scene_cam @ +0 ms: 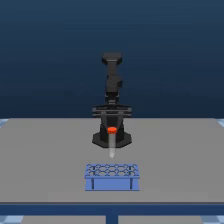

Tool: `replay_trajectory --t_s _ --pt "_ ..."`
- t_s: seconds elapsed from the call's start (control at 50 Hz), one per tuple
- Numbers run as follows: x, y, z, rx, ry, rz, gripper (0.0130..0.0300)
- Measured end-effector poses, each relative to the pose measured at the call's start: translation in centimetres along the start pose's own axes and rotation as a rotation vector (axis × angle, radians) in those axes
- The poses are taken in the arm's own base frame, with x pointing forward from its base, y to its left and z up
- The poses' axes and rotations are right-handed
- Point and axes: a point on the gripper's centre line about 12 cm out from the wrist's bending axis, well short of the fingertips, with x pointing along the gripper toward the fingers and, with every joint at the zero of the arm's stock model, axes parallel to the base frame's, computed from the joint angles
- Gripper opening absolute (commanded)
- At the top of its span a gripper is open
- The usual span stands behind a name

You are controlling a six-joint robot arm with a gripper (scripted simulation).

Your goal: Pick up the centrifuge tube on the rack

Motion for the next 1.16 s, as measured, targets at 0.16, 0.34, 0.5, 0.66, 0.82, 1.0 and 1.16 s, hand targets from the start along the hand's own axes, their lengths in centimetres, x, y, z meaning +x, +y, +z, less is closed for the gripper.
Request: replay_trajectory --t_s 0.16,0.34,0.5,0.66,0.82,1.0,1.16 --pt "-0.03 0.00 -0.04 0.000 0.008 0.000 0.0130" --pt "-0.02 0.00 -0.10 0.000 0.013 0.000 0.0130" --pt "-0.02 0.00 -0.12 0.000 0.015 0.000 0.0130" --pt "-0.02 0.00 -0.13 0.000 0.015 0.000 0.0130" --pt "-0.02 0.00 -0.13 0.000 0.015 0.000 0.0130" --pt "-0.02 0.00 -0.13 0.000 0.015 0.000 0.0130" --pt "-0.02 0.00 -0.13 0.000 0.015 0.000 0.0130"
